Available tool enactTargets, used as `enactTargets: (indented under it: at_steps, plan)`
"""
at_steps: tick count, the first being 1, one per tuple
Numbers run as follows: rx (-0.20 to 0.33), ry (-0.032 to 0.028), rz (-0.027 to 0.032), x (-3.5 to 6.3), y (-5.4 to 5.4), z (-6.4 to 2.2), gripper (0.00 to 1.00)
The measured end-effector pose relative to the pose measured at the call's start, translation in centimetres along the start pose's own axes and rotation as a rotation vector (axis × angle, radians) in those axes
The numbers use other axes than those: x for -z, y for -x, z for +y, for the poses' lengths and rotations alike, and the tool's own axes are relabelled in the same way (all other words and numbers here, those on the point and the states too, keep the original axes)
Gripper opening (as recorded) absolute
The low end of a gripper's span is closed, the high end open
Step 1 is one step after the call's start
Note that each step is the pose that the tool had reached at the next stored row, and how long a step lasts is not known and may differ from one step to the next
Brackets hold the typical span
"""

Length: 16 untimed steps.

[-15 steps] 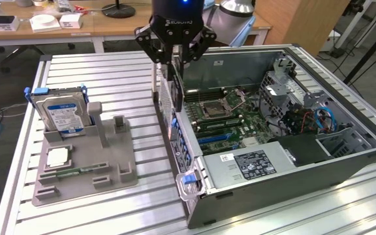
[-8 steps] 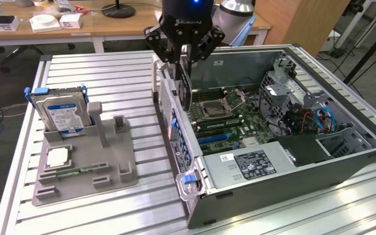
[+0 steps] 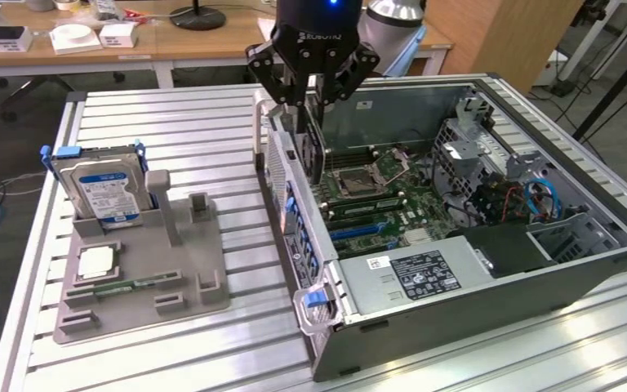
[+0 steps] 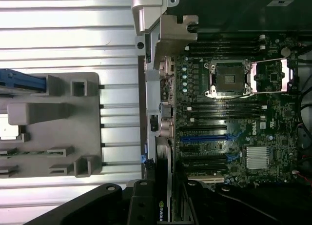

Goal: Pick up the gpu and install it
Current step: 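Pick up the gpu and move the gpu toward the slot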

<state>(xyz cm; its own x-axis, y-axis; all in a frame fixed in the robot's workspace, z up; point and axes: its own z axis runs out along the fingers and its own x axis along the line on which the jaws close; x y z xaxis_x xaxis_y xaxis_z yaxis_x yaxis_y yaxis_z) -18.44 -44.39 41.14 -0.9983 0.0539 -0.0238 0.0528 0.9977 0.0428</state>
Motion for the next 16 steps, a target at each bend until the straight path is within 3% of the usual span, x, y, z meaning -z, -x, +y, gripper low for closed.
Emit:
enactTargets:
  at_steps: [16]
  plan:
    - [0.0, -0.0001, 0.0019, -0.07, 2.6, 0.14, 0.26]
